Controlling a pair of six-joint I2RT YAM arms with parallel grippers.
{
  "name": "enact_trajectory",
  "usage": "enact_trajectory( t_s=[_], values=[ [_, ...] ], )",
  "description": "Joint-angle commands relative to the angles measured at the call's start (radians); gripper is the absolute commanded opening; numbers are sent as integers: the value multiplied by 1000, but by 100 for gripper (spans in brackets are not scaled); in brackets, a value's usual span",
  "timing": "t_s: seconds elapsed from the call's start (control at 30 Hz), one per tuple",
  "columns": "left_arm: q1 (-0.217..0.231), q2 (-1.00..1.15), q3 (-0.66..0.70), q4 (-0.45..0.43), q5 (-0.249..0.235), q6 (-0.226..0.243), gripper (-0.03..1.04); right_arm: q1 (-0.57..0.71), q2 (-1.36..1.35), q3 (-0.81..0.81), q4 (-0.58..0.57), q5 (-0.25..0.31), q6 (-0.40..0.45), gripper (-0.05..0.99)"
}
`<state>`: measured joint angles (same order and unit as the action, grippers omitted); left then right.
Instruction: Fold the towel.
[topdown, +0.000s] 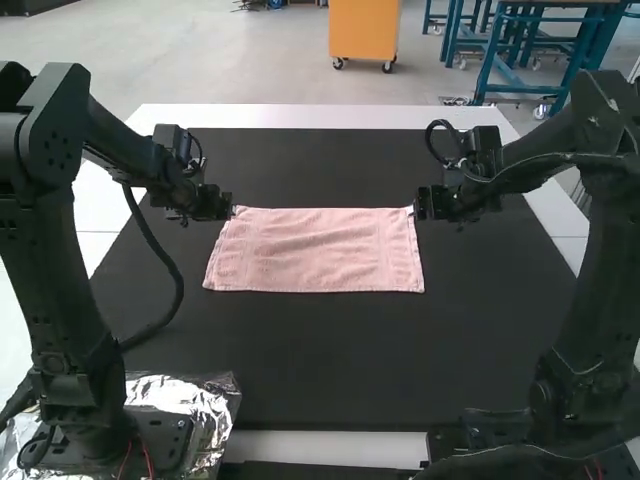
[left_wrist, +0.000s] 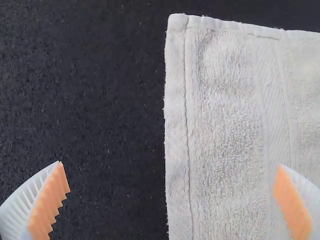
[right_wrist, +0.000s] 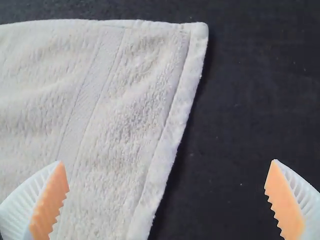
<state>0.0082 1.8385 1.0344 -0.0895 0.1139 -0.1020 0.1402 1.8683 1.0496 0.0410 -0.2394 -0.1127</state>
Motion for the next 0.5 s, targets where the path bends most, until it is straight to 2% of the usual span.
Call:
enact_trajectory(
  t_s=[0.0,0.23,0.47],
  values=[
    [-1,31,49,14,6,12,96,21,42,55,8,2,13,90],
    [-1,93,79,40,-14,38,96,33,118,118,10,8,11,90],
    [-2,139,107,71,-54,67,96,47,173,147,23,23,10,90]
  ],
)
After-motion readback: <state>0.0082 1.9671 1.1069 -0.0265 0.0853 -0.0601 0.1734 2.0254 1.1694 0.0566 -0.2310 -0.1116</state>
